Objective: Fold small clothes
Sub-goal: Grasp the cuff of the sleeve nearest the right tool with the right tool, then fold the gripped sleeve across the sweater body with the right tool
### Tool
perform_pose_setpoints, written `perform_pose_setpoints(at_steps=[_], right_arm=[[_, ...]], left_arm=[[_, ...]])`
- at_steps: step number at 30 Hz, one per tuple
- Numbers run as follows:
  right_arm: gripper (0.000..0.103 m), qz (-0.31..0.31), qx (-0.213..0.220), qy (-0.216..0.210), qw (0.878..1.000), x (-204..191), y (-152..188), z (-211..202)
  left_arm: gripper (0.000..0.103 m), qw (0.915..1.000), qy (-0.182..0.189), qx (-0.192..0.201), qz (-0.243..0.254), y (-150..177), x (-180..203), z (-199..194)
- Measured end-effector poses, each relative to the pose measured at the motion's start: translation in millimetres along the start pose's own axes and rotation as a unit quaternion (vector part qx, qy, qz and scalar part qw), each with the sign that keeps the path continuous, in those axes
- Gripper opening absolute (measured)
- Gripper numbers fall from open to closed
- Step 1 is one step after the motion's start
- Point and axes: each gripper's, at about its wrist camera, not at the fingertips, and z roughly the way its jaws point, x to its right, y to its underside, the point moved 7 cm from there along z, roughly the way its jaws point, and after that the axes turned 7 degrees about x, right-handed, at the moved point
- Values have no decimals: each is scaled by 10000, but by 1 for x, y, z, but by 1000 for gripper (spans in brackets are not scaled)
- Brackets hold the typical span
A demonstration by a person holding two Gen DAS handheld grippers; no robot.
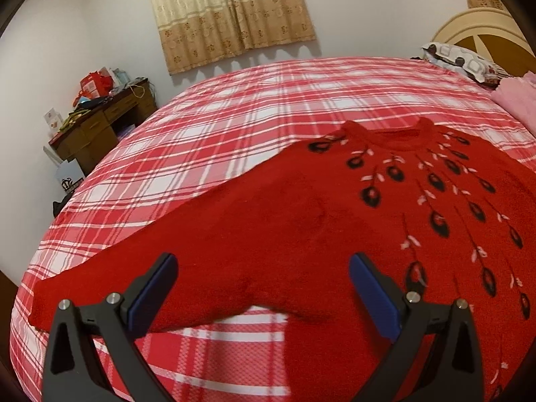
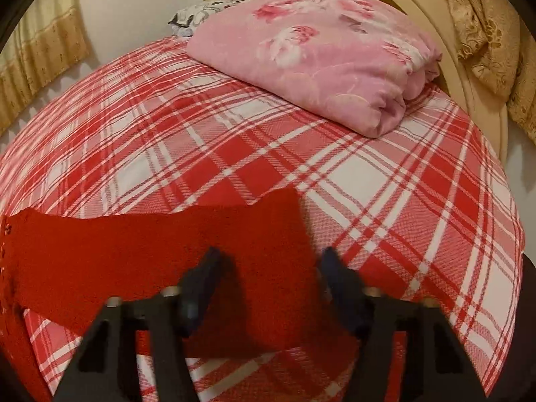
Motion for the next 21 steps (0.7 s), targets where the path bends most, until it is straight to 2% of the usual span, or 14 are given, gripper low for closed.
perform_pose_setpoints(at_steps=[2,3,10,21], right_arm=[[27,-126,-36,-77,9999,-6,0,0],[11,-191,-64,-177,9996,-11,-1,0],[9,-468,89,-412,9980,-45,-15,-20],[9,-896,638,-1115,9877,-134,-55,-81]], left_arm=[[103,10000,-86,7,10,1,-6,3],[103,9999,-138,7,16,1,-10,4],[103,9992,-362,12,-156,4,-43,9],[103,9981,-496,-29,-376,15,-71,7]])
